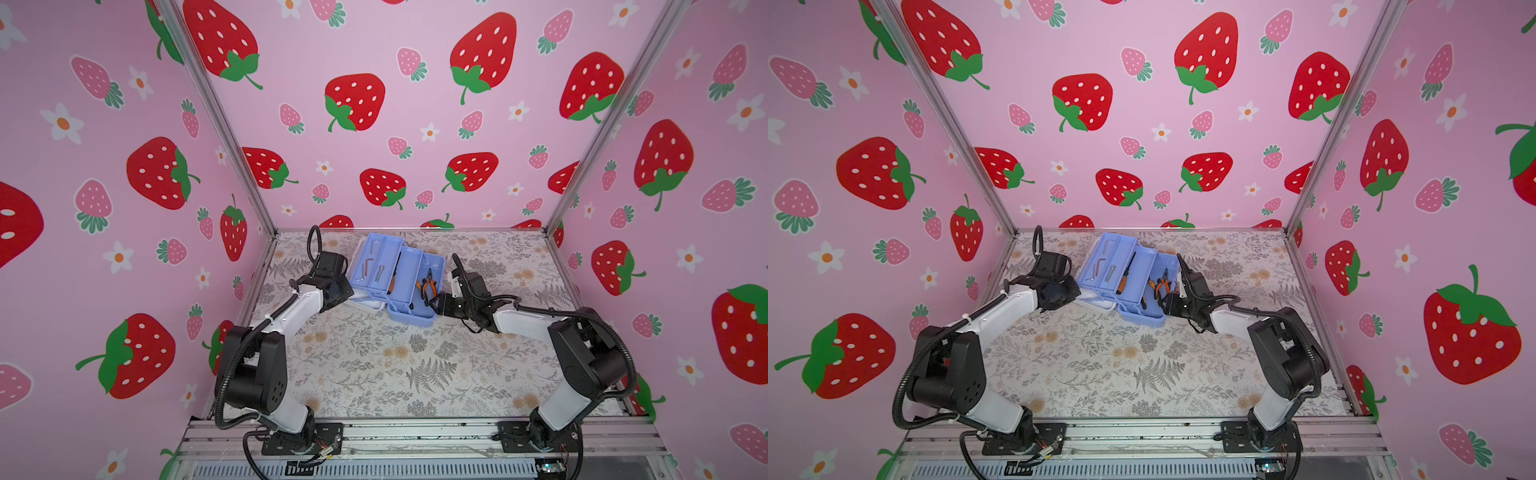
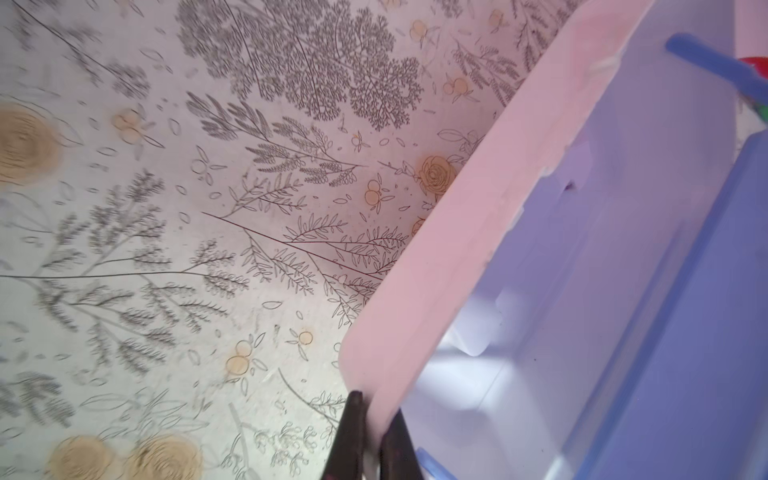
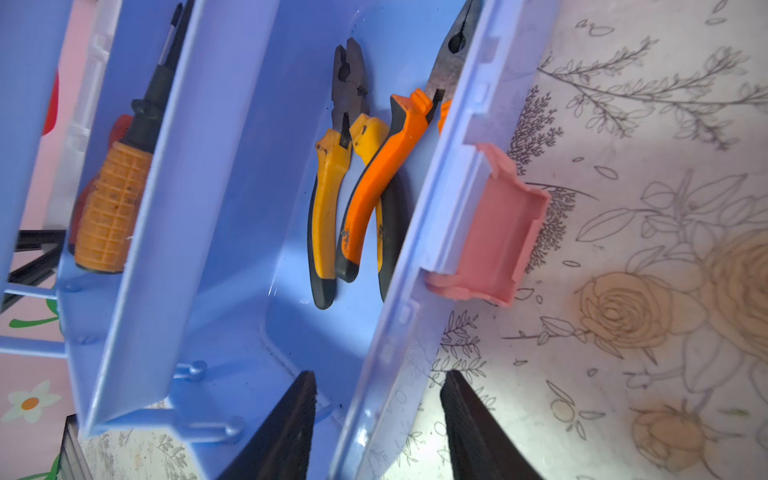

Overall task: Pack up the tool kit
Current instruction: 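Swing the white lid closed over the trays with the left gripper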

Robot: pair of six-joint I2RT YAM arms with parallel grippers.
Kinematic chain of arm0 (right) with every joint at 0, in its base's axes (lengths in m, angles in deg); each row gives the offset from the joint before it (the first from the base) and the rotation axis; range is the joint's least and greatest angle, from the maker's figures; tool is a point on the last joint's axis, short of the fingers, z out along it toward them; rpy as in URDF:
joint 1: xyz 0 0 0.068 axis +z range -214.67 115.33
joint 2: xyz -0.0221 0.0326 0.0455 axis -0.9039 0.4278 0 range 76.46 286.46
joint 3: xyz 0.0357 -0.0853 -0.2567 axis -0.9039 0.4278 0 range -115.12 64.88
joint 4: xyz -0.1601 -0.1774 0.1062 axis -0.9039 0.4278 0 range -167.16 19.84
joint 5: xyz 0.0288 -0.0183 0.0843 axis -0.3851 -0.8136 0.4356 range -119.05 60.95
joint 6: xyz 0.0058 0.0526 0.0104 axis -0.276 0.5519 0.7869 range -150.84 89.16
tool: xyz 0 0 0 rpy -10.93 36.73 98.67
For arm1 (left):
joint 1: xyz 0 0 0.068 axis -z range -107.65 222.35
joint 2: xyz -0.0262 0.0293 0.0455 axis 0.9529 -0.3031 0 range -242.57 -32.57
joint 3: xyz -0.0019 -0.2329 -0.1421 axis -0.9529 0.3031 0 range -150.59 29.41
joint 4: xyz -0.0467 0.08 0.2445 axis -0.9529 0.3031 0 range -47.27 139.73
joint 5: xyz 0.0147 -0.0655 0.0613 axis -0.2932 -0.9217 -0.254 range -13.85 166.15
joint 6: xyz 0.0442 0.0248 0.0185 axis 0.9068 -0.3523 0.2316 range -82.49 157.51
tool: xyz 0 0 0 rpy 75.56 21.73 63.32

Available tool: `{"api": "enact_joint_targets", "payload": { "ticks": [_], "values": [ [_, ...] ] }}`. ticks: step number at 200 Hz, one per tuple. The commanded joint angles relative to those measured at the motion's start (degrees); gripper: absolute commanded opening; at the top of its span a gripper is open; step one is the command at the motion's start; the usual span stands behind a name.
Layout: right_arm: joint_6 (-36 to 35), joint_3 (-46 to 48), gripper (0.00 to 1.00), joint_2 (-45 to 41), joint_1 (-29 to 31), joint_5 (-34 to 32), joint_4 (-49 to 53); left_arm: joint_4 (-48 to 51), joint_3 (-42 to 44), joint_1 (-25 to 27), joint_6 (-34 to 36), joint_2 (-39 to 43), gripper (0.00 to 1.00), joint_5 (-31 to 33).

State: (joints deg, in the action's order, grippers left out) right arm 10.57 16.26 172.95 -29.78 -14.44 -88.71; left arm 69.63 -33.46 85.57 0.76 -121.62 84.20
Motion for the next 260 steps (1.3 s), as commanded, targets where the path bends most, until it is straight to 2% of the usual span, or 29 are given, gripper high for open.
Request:
{"api": "enact_joint_targets", "payload": {
  "ticks": [1,31,66,112,175,196,200,230,260],
  "values": [
    [-0.4,0.01,0.52,0.11,0.32,0.59,-1.37,10.99,-3.7,3.51,3.37,2.93,0.0,11.75],
    [-1.12,1.14,0.52,-1.01,0.35,0.6,-1.63,17.5,-5.67,8.47,3.46,4.55,0.0,19.27],
    [-1.33,2.37,0.52,-1.78,0.39,0.96,-2.28,25.2,-10.93,17.59,2.31,4.93,0.0,27.4],
    [-1.12,2.74,0.52,-0.8,0.35,2.45,-3.17,33.78,-18.8,29.65,0.84,1.61,0.0,34.48],
    [-1.46,2.54,0.52,-0.06,0.37,2.0,-2.73,36.75,-22.67,40.34,-1.75,-3.59,0.0,33.88],
    [-1.17,2.52,0.52,0.36,0.4,2.22,-3.17,37.55,-24.28,43.5,-2.18,-5.28,0.05,33.75],
    [-1.15,2.65,0.52,0.41,0.36,2.23,-3.26,37.7,-24.54,44.04,-2.22,-5.65,0.1,33.67],
    [-0.98,2.52,0.52,0.84,0.35,2.26,-3.44,37.13,-25.58,47.26,-2.99,-8.25,0.24,31.19],
    [-1.26,2.46,0.52,1.09,0.35,2.19,-3.42,37.19,-27.7,49.87,-3.61,-11.7,0.32,28.67]
  ]
}}
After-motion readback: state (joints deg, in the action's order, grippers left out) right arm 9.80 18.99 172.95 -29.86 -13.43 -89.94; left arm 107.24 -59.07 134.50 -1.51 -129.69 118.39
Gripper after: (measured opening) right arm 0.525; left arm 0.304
